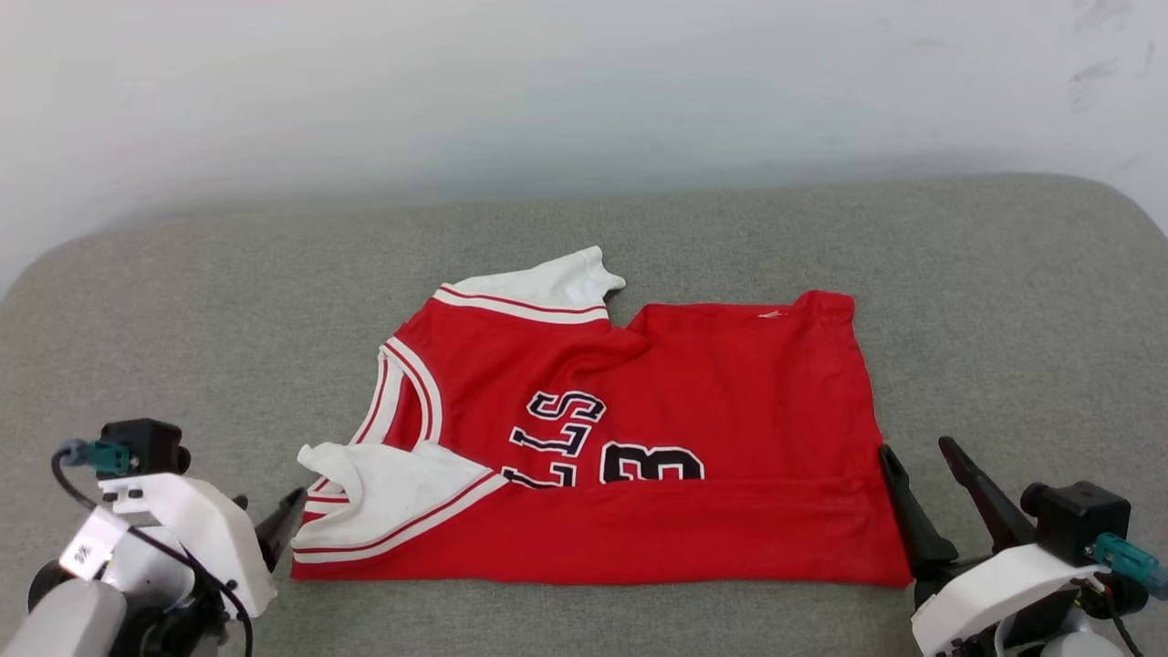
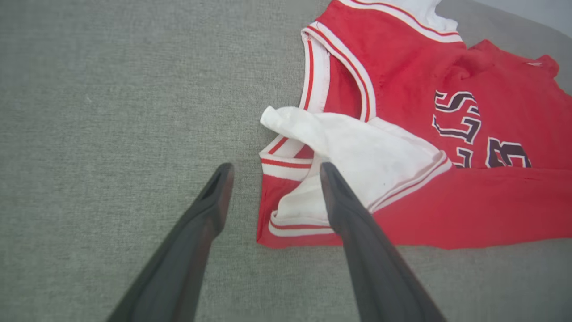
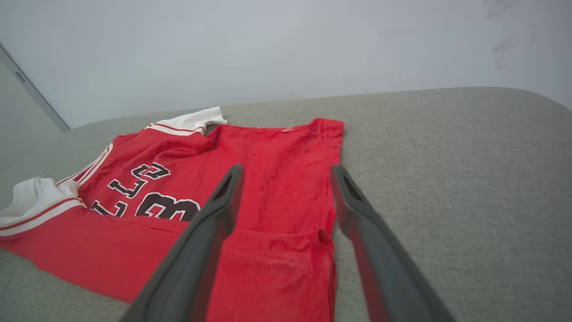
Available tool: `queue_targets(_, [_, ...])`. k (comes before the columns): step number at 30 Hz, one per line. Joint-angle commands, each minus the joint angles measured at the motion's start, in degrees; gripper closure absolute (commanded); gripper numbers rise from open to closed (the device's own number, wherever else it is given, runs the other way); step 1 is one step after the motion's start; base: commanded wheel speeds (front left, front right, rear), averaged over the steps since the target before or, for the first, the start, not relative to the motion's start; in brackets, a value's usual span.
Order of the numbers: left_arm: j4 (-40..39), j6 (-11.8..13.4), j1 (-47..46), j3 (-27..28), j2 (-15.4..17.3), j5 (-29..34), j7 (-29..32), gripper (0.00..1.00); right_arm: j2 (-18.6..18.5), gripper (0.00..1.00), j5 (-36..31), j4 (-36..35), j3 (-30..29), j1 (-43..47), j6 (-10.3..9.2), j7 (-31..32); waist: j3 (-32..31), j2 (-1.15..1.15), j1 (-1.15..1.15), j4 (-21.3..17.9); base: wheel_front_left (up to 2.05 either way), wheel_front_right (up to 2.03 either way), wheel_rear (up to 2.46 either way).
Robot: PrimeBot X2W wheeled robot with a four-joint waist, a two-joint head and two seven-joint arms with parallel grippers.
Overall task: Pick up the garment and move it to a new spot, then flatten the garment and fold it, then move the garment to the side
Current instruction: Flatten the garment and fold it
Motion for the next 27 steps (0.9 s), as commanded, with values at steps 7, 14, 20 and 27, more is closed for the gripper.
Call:
queue_targets(7, [-6.3,4.1,0.1,-1.0,3.8,-3.9,14.5,0.0,1.4,0.0,-0.9,-4.0,-1.1,-0.2,-0.04,1.4,4.5,0.0,0.01,-1.4,0.0,0.0,0.0])
queue_targets(14, [-4.8,5.6,-1.6,-2.3,2.5,-4.0,16.8,0.0,1.9,0.0,-0.4,-4.1,-1.6,-2.0,-0.04,1.3,8.9,0.0,0.01,-2.8,0.0,0.0,0.0])
queue_targets(20, [-1.8,4.9,-1.8,-5.4,-1.0,-5.0,18.9,0.48,1.9,0.0,0.7,-2.7,-2.6,-2.8,-0.04,1.4,10.2,0.0,0.01,-3.6,0.0,0.0,0.0])
queue_targets(27, [-1.2,3.3,-2.2,-5.8,-2.0,-5.4,17.5,1.0,-0.6,0.0,4.8,-1.3,-3.9,-3.8,-0.04,5.0,9.8,0.0,0.01,-3.2,0.0,0.0,0.0])
